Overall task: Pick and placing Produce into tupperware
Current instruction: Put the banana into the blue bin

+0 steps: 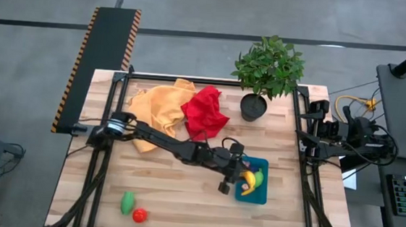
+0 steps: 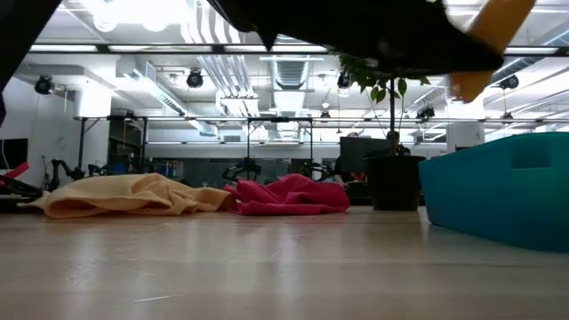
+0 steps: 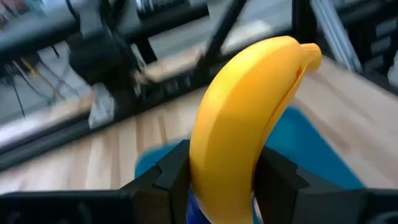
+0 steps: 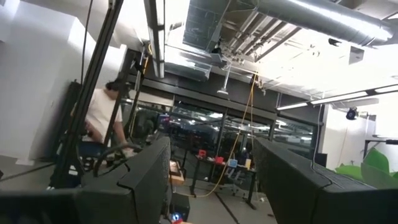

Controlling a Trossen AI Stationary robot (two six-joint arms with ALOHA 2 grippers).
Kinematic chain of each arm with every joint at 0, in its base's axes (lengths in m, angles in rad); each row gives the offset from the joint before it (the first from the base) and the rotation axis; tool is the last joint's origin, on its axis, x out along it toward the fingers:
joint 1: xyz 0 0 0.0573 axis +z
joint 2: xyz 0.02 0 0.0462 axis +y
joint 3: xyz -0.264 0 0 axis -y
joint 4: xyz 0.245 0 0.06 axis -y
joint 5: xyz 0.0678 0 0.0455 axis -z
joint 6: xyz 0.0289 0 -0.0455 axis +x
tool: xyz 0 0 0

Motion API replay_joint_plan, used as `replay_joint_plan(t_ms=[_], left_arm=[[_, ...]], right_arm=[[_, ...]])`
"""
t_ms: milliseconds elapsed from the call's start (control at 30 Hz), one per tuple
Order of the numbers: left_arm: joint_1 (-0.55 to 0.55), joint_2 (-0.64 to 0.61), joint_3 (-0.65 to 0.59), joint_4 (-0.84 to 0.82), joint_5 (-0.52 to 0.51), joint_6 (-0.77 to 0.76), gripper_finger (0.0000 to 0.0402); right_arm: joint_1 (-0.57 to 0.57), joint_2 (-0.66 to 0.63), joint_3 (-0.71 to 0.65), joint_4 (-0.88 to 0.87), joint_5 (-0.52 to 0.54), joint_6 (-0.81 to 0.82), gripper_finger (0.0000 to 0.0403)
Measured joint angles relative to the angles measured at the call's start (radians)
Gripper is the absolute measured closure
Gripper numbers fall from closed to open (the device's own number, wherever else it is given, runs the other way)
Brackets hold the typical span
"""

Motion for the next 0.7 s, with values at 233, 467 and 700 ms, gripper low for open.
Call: replay_joint_plan(t_ms=[233, 467, 700], left_arm=[[0.000, 0.081, 0.037, 0.088, 0.043, -0.001, 0.0281], [0.000, 0.111, 0.050, 0.090, 0.042, -0.003, 0.0280], [0.003, 0.111, 0.048, 0.092, 0.040, -0.003, 0.0238]], right_arm=[[0.000, 0.000, 0.000, 0.000, 0.000, -0.005, 0.0179], [0.000, 0.000, 0.000, -0.001, 0.000, -0.007, 0.0179], [0.000, 0.000, 0.000, -0.001, 0.000, -0.008, 0.0179]])
